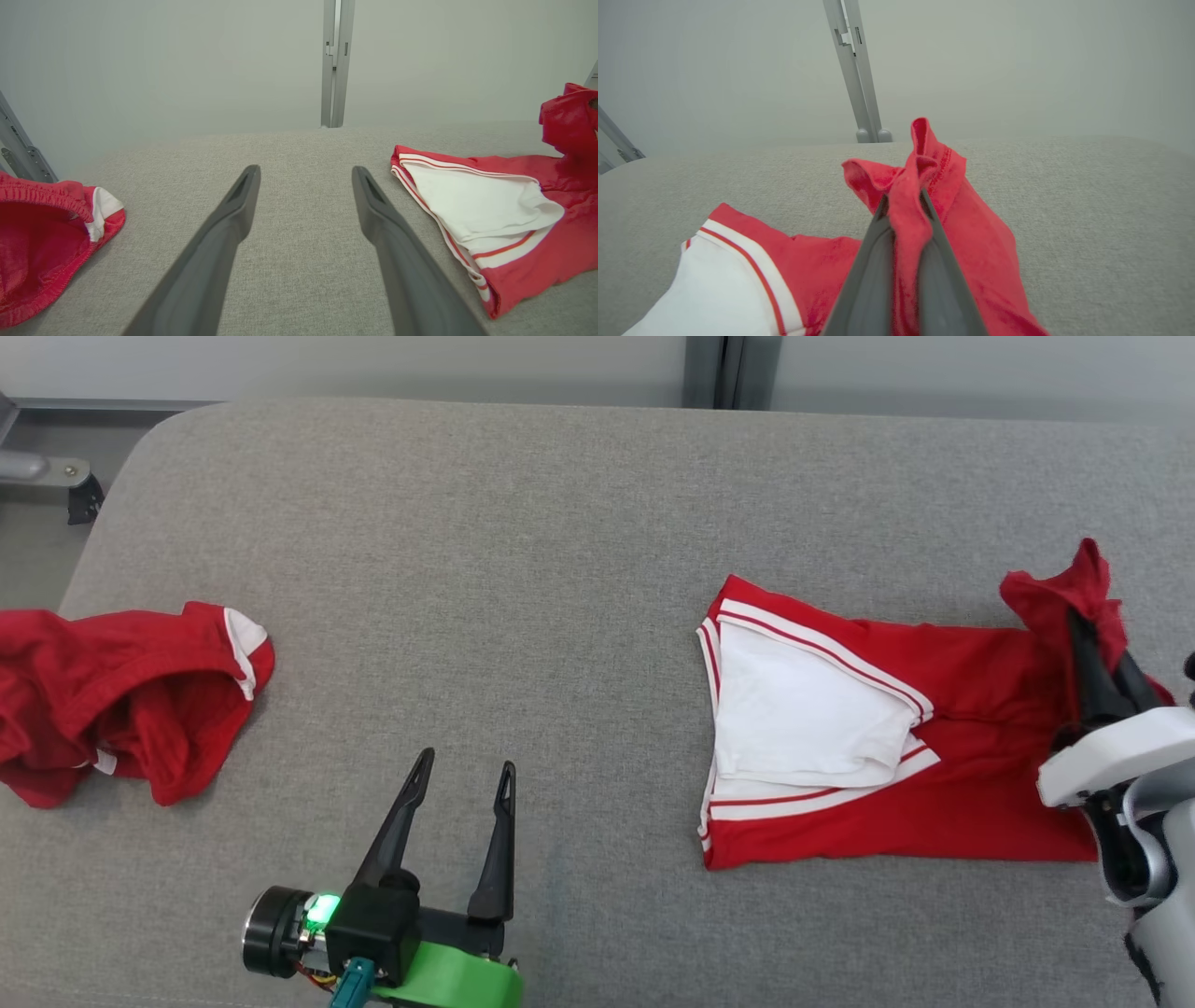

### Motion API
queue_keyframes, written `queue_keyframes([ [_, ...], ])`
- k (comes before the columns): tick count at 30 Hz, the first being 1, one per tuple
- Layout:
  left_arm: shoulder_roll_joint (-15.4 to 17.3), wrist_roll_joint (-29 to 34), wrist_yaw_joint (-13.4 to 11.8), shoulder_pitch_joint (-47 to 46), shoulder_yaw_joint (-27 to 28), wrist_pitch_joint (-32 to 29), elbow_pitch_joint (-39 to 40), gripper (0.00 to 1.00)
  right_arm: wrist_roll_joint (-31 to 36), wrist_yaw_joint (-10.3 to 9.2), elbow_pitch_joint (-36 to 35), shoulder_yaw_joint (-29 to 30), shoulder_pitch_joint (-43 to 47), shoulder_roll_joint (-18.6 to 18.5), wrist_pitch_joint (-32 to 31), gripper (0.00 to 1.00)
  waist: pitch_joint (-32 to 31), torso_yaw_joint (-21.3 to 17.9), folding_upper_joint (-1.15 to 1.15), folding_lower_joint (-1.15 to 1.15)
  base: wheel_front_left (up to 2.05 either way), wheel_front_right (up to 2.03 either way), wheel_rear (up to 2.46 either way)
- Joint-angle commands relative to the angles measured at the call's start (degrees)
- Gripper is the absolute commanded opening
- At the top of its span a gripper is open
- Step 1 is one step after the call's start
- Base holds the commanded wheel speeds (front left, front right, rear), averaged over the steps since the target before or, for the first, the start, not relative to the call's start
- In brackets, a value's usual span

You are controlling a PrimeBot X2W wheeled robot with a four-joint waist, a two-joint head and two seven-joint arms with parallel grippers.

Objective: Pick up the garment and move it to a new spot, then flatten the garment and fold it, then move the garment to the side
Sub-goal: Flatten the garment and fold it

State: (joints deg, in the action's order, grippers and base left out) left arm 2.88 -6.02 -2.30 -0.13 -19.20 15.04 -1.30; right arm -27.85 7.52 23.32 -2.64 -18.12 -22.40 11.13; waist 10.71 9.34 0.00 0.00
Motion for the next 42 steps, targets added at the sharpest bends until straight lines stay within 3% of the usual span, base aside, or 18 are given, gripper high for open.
queue_keyframes([
  [1, 0.05, -0.16, -0.2, 0.93, 0.08, 0.18, -0.09, 1.0, 0.6, -0.06, -1.46, -0.78, 0.61, 1.03, -0.66, 0.0, -0.8, 0.89, 0.0, 0.0, 0.0, 0.0, 0.0],
  [8, 0.06, -0.35, 0.15, 1.29, -0.55, 0.18, -0.75, 1.0, 2.49, -0.03, -4.64, -4.63, -0.97, 8.87, -5.02, 0.0, -1.83, 3.41, 0.0, 0.0, 0.0, 0.0, 0.0],
  [19, 0.04, -0.36, 0.56, 2.01, -0.84, 0.18, -1.75, 1.0, 5.2, -0.03, 1.23, -9.74, -2.21, 16.58, -7.1, 0.0, -3.2, 6.87, 0.0, 0.0, 0.0, 0.0, 0.0],
  [21, 0.04, -0.45, 0.46, 2.11, -0.88, 0.18, -1.82, 1.0, 5.35, -0.03, 2.07, -10.31, -2.12, 17.25, -7.22, 1.0, -3.39, 7.09, 0.0, 0.0, 0.0, 0.0, 0.0],
  [28, 0.04, -0.76, -0.11, 2.74, -0.8, 0.19, -1.55, 1.0, 2.57, -0.03, -1.97, -11.25, 0.85, 17.69, -6.21, 1.0, -4.02, 6.54, 0.0, 0.0, 0.0, 0.0, 0.0],
  [36, 0.05, -0.54, -0.43, 3.56, 0.91, 0.18, -0.75, 1.0, 5.01, -0.02, -10.88, -7.45, 7.54, 11.61, -0.85, 1.0, -4.86, 2.45, 0.0, 0.0, 0.0, 0.0, 0.0],
  [42, 0.06, -0.31, -0.39, 3.57, 3.36, 0.19, -0.16, 1.0, 8.7, -0.03, -10.88, -5.07, 10.0, 9.91, 2.81, 1.0, -5.91, -2.32, 0.0, 0.0, 0.0, 0.0, 0.0],
])
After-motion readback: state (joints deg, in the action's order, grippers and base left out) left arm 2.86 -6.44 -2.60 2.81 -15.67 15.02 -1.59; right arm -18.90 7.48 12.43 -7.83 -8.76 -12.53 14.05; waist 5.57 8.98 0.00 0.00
